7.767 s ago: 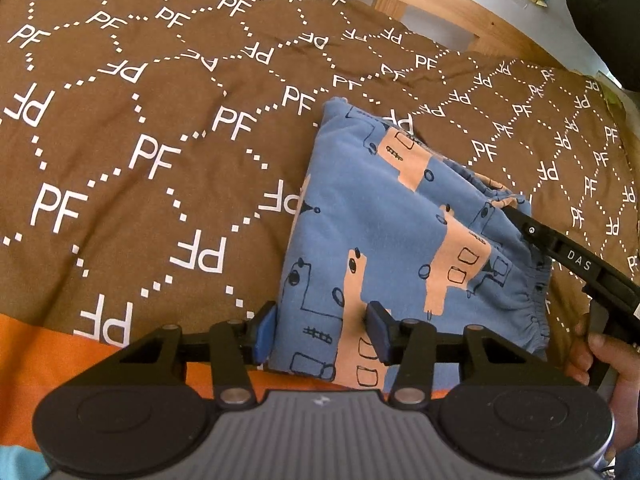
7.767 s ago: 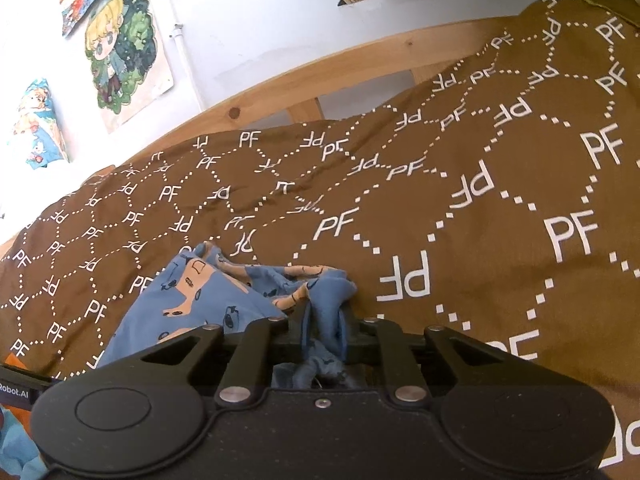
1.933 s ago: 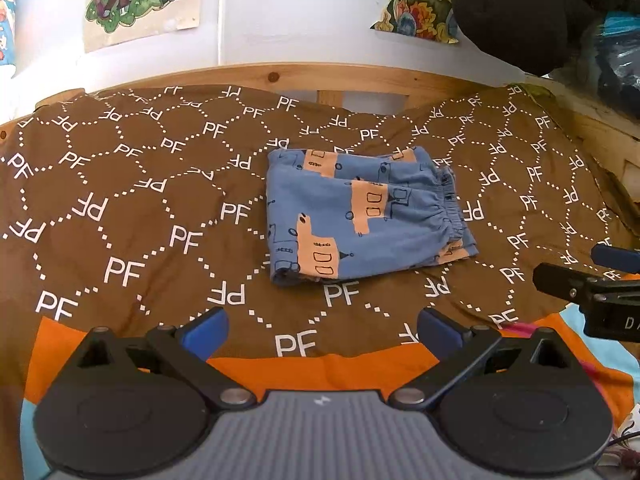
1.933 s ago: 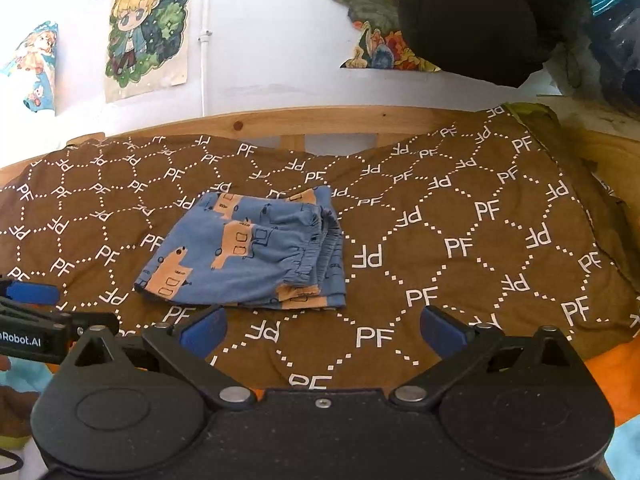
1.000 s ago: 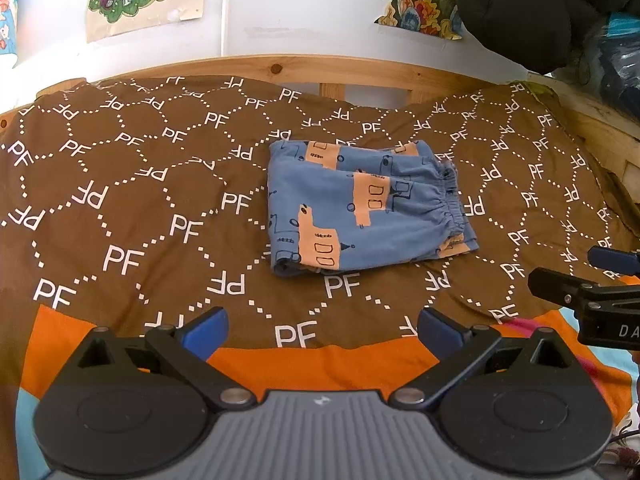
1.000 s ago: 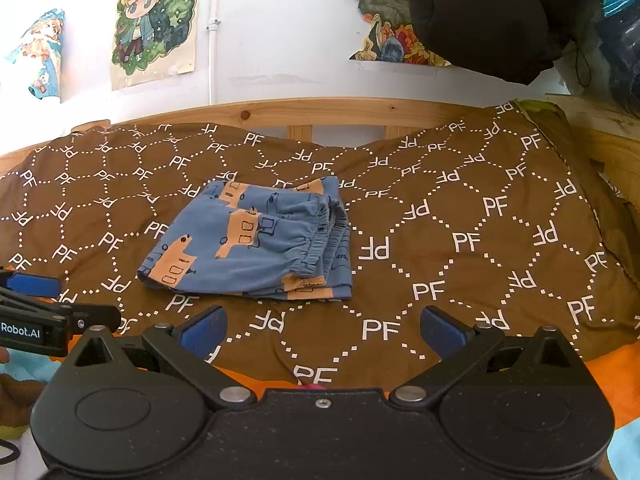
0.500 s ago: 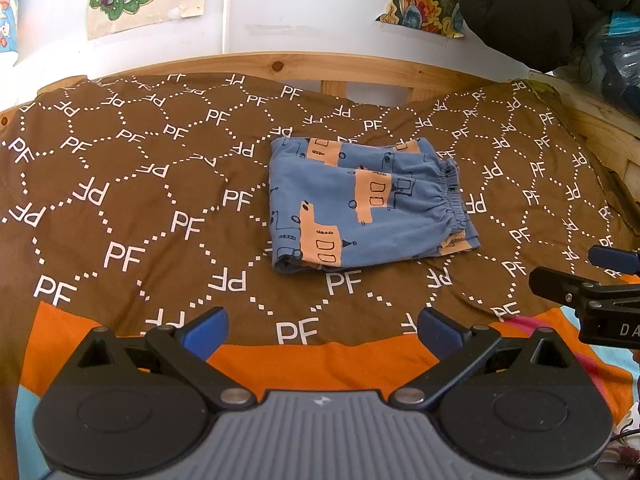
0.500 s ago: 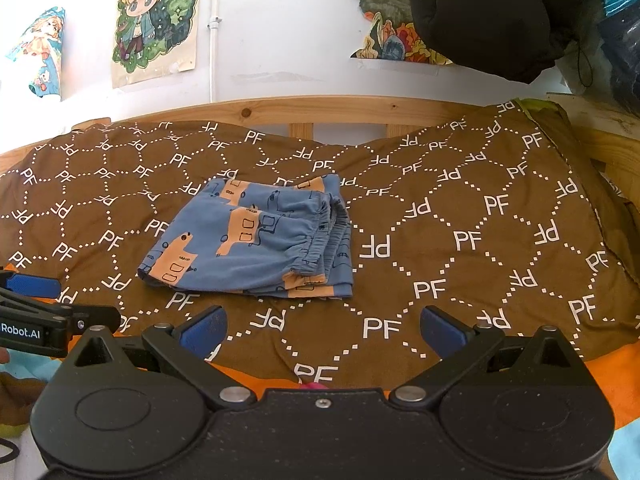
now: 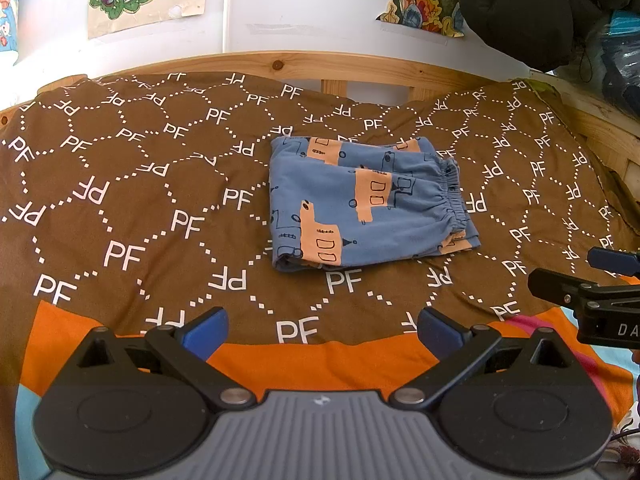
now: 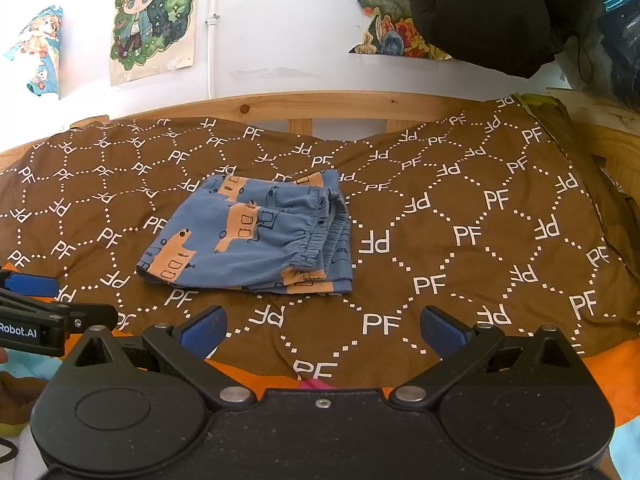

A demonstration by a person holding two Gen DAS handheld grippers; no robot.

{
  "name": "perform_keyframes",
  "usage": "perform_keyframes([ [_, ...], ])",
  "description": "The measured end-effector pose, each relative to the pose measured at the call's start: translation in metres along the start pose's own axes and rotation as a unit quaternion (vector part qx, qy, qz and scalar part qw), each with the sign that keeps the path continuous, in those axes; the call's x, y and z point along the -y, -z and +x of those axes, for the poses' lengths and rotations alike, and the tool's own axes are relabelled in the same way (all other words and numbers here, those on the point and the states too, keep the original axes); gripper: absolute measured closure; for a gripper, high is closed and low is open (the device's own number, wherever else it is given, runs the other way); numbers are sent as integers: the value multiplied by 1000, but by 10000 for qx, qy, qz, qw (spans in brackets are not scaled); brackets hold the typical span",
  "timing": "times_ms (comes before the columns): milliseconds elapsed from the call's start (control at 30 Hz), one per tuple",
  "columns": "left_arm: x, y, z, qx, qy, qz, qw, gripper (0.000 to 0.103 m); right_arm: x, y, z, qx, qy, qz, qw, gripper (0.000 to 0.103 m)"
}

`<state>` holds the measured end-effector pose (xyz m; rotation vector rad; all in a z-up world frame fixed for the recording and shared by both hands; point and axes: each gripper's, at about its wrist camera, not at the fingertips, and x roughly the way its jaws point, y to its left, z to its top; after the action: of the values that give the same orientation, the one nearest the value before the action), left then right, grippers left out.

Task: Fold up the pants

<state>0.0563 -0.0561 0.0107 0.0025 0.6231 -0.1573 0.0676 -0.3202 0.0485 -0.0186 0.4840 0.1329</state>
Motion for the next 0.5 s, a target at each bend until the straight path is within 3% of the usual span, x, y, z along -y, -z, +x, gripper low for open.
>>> perform_keyframes([
  [500,1,0,-1,-25,-29,23,10000,0,0,0,1,-12,-2,3,10000,1],
])
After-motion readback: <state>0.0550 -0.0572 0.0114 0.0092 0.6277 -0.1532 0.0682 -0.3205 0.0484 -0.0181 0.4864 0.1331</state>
